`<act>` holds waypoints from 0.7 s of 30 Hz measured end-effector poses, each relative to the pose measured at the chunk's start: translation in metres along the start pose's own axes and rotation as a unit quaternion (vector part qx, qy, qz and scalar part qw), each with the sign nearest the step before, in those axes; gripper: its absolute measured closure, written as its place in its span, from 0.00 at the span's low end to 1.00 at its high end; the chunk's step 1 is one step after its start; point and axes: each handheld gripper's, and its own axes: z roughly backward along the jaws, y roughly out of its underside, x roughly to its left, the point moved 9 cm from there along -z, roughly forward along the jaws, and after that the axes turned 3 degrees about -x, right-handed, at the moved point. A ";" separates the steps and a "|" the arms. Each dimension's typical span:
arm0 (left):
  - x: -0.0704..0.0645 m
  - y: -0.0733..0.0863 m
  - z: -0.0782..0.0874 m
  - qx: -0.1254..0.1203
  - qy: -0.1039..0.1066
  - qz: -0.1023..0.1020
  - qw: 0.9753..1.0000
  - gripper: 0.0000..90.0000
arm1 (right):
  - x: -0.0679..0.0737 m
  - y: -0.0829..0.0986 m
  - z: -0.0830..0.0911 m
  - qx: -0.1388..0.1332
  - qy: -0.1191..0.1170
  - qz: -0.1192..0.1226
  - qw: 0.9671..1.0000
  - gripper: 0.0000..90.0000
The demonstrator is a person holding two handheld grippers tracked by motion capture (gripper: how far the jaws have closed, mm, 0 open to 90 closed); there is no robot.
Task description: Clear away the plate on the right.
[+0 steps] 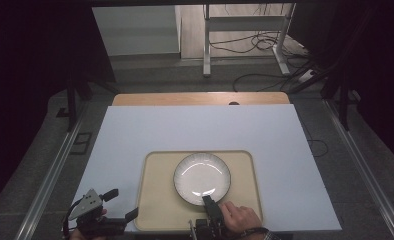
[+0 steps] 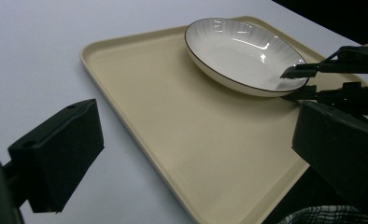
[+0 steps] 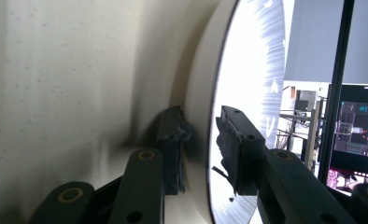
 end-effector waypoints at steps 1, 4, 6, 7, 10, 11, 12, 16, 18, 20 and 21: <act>0.000 0.000 0.000 0.000 0.000 0.000 1.000 0.02 | 0.000 0.000 0.000 -0.002 0.000 -0.005 1.000 0.76; 0.000 0.000 0.000 0.000 0.000 0.000 1.000 0.02 | -0.001 0.000 0.001 -0.005 -0.001 -0.005 1.000 0.76; 0.000 0.000 0.000 0.000 0.000 0.000 1.000 0.02 | -0.001 0.001 0.002 -0.004 -0.004 -0.011 1.000 0.75; 0.000 0.000 0.000 0.000 0.000 0.000 1.000 0.02 | -0.001 0.001 0.003 -0.005 -0.005 -0.013 1.000 0.75; 0.000 0.000 0.000 0.000 0.000 0.000 1.000 0.02 | -0.002 0.000 0.005 -0.011 -0.004 -0.012 1.000 0.75; 0.000 0.000 0.000 0.000 0.000 0.000 1.000 0.02 | -0.001 0.000 0.007 -0.009 -0.011 -0.019 1.000 0.74; 0.000 0.000 0.000 0.000 0.000 0.000 1.000 0.02 | -0.001 0.000 0.007 -0.009 -0.011 -0.019 1.000 0.74; 0.000 0.000 0.000 0.000 0.000 0.000 1.000 0.02 | -0.004 -0.003 0.010 -0.021 -0.004 -0.017 1.000 0.73; 0.000 0.000 0.000 0.000 0.000 0.000 1.000 0.02 | -0.004 -0.003 0.012 -0.023 -0.004 -0.018 1.000 0.73; 0.000 0.000 0.000 0.000 0.000 0.000 1.000 0.02 | -0.005 -0.003 0.014 -0.025 -0.004 -0.019 0.999 0.72; 0.000 0.000 0.000 -0.001 0.000 0.000 1.000 0.02 | -0.005 -0.003 0.014 -0.027 -0.004 -0.021 0.999 0.72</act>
